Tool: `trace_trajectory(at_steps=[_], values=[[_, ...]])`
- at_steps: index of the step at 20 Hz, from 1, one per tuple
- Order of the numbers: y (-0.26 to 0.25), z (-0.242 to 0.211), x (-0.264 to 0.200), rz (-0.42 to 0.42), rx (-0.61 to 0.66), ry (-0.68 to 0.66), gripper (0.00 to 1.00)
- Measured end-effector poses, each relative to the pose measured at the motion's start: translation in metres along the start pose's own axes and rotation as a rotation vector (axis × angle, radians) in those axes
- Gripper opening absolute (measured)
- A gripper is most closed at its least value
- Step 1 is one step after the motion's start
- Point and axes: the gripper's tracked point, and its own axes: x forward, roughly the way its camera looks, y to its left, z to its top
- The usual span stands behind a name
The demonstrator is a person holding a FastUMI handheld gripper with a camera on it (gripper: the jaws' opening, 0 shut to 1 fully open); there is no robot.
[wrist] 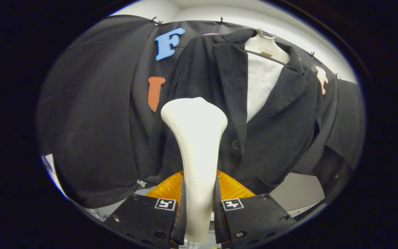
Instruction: Iron the clothes twice with a garment steamer, once on the left side and once on the right side.
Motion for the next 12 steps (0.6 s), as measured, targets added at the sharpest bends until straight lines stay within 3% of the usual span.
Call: trace_trajectory(at_steps=[12], values=[[0.011,-0.087,0.016,0.010,-0.040,0.127,0.35]])
